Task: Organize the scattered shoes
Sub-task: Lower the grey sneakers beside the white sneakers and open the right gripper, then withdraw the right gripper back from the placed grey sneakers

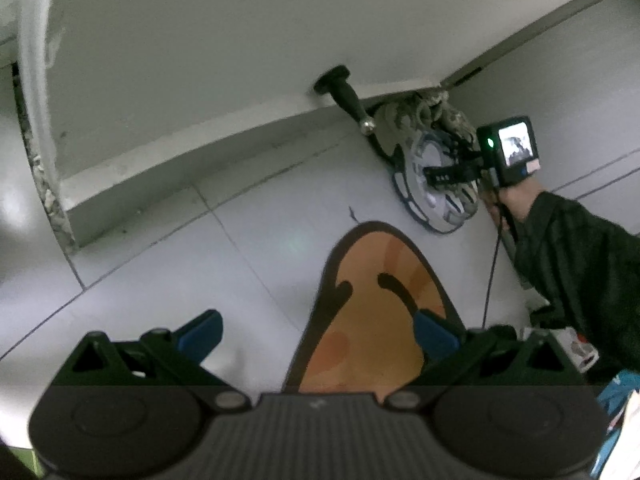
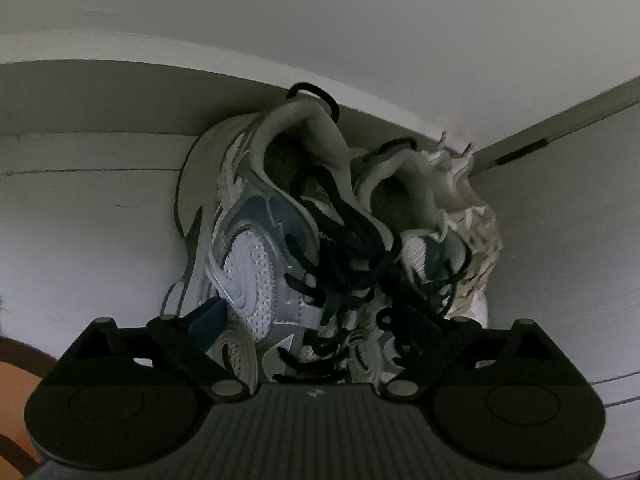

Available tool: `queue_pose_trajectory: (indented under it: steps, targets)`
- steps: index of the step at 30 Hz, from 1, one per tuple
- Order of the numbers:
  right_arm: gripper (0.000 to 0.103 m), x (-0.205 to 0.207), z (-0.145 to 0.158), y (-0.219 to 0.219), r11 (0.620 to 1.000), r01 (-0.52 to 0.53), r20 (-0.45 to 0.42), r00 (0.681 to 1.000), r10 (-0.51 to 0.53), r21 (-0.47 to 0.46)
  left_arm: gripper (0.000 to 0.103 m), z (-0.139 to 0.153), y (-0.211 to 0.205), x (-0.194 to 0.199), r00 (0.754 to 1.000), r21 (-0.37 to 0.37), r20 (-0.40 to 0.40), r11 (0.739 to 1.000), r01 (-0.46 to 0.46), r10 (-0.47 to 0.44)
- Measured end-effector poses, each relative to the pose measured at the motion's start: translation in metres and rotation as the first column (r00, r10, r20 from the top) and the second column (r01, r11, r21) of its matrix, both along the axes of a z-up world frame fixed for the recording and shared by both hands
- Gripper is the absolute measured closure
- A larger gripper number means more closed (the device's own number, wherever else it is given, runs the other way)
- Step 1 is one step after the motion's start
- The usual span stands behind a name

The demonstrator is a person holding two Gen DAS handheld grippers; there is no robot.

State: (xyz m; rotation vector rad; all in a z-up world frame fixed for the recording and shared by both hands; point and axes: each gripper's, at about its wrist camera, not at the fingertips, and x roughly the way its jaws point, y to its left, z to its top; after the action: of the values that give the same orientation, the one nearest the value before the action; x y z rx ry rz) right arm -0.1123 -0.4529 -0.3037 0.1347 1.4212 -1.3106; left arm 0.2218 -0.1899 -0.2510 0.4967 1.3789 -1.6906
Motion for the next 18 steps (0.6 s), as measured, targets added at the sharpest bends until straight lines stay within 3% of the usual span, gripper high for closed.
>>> queue_pose_trajectory:
  steps: [4, 10, 18]
  targets:
    - [0.028, -0.002, 0.0, -0.011, 0.999, 0.039, -0.034, 0.999, -0.04, -0.014, 0.0, 0.001, 0.001, 0.005, 1.0, -0.007, 0.001, 1.0, -0.022, 0.022]
    - [0.027, 0.002, 0.0, -0.015, 0.999, 0.037, -0.032, 0.999, -0.036, 0.016, 0.0, -0.001, -0.003, 0.001, 1.0, 0.003, -0.002, 1.0, -0.006, 0.006]
    - [0.027, 0.008, -0.001, 0.001, 0.999, 0.052, 0.004, 0.999, -0.052, -0.014, 0.0, 0.001, -0.003, -0.004, 1.0, 0.001, 0.018, 1.0, 0.014, -0.014]
